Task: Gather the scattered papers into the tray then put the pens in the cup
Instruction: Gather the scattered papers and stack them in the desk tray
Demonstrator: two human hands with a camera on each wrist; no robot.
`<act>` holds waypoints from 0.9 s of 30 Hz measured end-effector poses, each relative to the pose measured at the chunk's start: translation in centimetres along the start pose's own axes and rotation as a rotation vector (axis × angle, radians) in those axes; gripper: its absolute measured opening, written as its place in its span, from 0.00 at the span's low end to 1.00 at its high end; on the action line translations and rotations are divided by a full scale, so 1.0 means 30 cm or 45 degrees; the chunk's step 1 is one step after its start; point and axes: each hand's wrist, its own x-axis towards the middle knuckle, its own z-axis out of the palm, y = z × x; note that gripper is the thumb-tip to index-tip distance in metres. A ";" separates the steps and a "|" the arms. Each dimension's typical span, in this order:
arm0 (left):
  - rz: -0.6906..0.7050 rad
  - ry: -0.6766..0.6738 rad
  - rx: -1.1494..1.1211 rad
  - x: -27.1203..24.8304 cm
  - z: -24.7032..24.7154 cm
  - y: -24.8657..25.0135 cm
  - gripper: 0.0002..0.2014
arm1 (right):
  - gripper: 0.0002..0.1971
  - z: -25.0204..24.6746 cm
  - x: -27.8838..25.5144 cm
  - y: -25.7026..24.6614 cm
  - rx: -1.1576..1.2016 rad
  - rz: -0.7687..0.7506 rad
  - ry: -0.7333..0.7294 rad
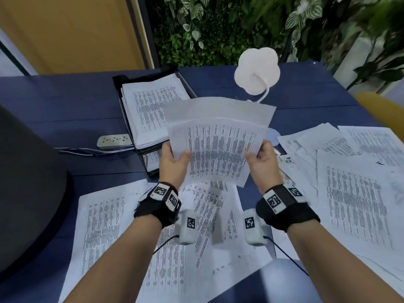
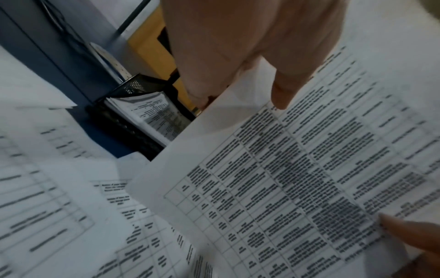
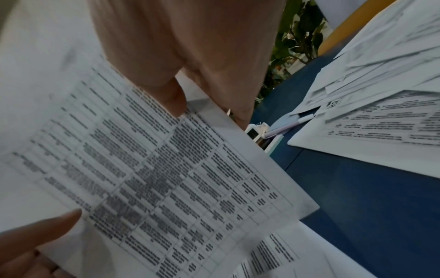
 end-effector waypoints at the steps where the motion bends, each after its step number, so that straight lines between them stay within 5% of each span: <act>1: -0.029 -0.020 0.001 0.002 -0.001 -0.009 0.18 | 0.14 0.000 0.000 0.011 -0.015 0.034 -0.029; 10: -0.103 -0.147 0.051 0.023 0.005 -0.033 0.17 | 0.21 0.000 0.026 0.061 -0.136 0.132 -0.117; 15: -0.083 -0.126 0.050 0.041 -0.002 -0.019 0.18 | 0.07 -0.040 0.030 0.133 -0.185 0.242 -0.055; 19: -0.091 -0.080 0.105 0.030 0.000 -0.017 0.17 | 0.08 -0.064 0.009 0.195 -0.358 0.415 -0.259; 27: -0.388 -0.106 0.478 -0.087 -0.028 -0.217 0.18 | 0.09 -0.122 -0.048 0.346 -0.664 0.606 -0.409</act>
